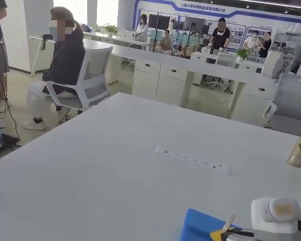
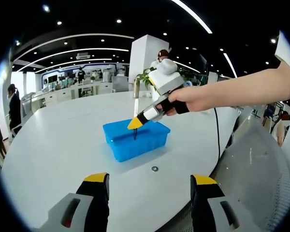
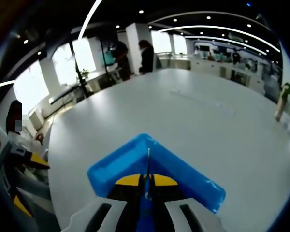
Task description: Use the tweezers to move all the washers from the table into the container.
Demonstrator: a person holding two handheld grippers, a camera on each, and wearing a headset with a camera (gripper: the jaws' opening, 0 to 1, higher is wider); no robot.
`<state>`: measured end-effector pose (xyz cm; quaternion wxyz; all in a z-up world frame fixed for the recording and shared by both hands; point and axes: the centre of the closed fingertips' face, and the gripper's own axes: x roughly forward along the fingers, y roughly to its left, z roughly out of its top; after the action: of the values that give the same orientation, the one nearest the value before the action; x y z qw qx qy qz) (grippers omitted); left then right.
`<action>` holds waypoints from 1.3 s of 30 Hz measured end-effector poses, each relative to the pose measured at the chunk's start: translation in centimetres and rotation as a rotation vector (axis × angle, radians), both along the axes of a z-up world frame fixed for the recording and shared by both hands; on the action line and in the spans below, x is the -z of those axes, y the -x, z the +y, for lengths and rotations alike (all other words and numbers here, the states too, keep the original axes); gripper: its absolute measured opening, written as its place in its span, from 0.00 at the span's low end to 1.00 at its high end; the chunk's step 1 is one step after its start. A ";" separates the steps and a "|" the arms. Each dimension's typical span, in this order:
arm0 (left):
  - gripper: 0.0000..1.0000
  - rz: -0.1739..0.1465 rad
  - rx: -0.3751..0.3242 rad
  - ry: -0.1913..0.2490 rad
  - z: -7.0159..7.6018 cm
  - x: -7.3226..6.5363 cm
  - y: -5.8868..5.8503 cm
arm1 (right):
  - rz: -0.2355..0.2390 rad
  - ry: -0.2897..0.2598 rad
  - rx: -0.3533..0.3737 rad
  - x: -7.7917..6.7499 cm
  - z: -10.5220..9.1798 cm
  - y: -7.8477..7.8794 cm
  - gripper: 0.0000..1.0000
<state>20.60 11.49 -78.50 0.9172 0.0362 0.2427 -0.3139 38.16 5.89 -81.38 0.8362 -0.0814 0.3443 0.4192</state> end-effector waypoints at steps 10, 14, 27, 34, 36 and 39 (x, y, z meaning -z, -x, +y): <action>0.68 -0.002 0.002 0.000 0.0 -0.1 0.0 | 0.003 0.000 0.010 -0.1 -0.1 0.1 0.03; 0.68 -0.002 0.002 0.000 0.0 0.0 0.0 | -0.005 -0.010 0.012 -0.6 -0.2 0.2 0.03; 0.69 -0.005 0.003 0.004 -0.1 -0.1 -0.1 | -0.073 -0.099 0.024 -4.6 -0.3 1.7 0.03; 0.68 -0.005 0.003 0.006 -0.1 -0.1 0.0 | -0.090 -0.148 0.004 -6.5 0.3 3.9 0.03; 0.68 -0.007 0.003 0.007 -0.1 -0.1 0.0 | -0.098 -0.157 0.004 -6.7 0.5 4.4 0.03; 0.68 -0.008 0.001 0.009 -0.1 -0.2 -0.1 | -0.099 -0.187 0.009 -7.1 0.9 5.2 0.03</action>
<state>20.65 11.44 -78.33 0.9182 0.0336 0.2375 -0.3152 32.96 6.78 -74.29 0.8581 -0.0220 0.2622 0.4411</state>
